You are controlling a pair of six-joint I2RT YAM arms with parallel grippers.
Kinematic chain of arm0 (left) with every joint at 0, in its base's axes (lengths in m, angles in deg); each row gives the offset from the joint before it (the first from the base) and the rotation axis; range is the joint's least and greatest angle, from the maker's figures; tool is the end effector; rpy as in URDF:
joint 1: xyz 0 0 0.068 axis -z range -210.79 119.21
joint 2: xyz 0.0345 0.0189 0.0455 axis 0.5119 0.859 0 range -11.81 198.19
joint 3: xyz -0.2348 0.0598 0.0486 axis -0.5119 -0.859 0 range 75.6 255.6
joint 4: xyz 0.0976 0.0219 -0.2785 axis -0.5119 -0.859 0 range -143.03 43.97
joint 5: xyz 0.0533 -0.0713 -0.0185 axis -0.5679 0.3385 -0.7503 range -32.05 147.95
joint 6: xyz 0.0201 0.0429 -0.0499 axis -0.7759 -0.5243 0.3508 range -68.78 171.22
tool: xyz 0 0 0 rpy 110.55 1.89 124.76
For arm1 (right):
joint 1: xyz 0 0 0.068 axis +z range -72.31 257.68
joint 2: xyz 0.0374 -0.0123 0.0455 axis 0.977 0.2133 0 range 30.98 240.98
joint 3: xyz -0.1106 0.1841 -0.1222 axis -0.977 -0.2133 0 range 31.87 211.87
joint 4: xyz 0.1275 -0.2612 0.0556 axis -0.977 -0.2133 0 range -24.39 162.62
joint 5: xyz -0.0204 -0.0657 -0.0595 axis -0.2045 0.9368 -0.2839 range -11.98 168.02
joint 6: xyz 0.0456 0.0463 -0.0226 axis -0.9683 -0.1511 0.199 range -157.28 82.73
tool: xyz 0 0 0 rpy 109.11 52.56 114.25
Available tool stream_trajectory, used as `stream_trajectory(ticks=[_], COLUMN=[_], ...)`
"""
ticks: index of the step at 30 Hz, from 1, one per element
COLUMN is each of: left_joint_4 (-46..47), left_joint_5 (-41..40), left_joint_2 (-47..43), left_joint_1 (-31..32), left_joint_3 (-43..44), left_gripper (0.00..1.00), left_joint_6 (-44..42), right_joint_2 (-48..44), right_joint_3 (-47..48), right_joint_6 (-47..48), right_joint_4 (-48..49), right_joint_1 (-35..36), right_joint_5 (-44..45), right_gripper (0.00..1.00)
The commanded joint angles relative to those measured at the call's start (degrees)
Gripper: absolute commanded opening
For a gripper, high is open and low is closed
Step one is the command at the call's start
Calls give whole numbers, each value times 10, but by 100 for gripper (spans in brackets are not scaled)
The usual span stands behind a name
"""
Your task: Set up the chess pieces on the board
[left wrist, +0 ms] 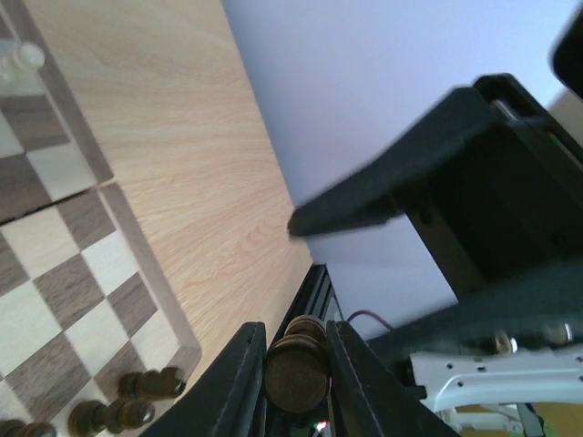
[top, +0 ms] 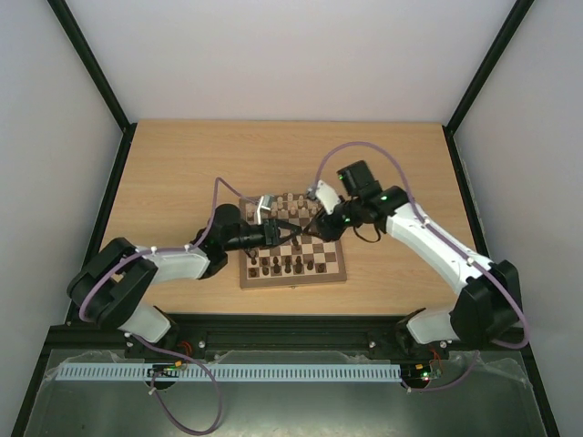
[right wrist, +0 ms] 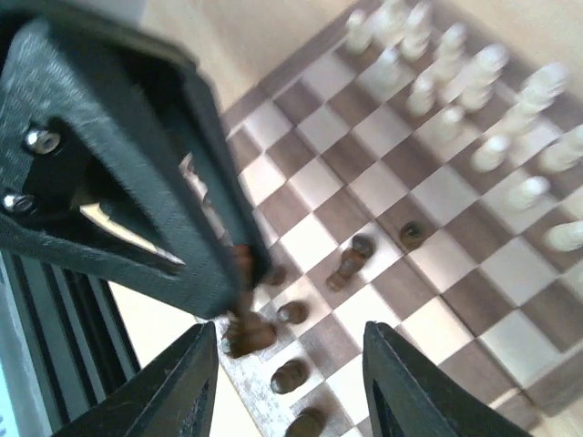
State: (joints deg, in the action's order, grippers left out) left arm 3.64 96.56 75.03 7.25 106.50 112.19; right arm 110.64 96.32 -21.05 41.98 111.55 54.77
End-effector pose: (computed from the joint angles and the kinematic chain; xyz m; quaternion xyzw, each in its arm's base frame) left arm 0.2392 -0.2313 0.1380 0.0766 0.7327 -0.6388 0.2218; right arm 0.2800 0.2144 0.2412 -0.4529 0.7903 0.2410 0.3351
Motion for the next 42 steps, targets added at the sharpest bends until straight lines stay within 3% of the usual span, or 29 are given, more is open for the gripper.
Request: stream_trajectory(ticks=[1,8,13,28,30,32,36,42], left_joint_4=[107,174,184,199,197,183,60,-331], left_joint_5=[-48,-102,-119,-120,-119,-120,-123,-201], left_joint_2=[-37,-58,-63,-54,-56,-67,-122,-211], left_joint_1=[3,7,12,15,15,12,-6,-15], left_joint_3=[-18,-32,-31,-31,-32,-32,-22,76], left_gripper=[20,19,19,20,24,34,51,58], left_joint_6=[26,47,49,57,57,52,1,-183], right_joint_2=[-36,1,21,20,16,15,20,17], right_joint_3=[-5,-16,-23,-47,-46,-35,15,62], right_joint_6=[-103,-221,-271,-292,-280,-248,-136,30], right_joint_4=[65,117,157,193,184,155,29,-123], right_joint_1=[-72,-107,-108,-108,-108,-110,-114,-114], right_joint_5=[-137,-331,-397,-414,-396,-364,-273,-113], right_gripper=[46,49,46,16,13,12,10,9])
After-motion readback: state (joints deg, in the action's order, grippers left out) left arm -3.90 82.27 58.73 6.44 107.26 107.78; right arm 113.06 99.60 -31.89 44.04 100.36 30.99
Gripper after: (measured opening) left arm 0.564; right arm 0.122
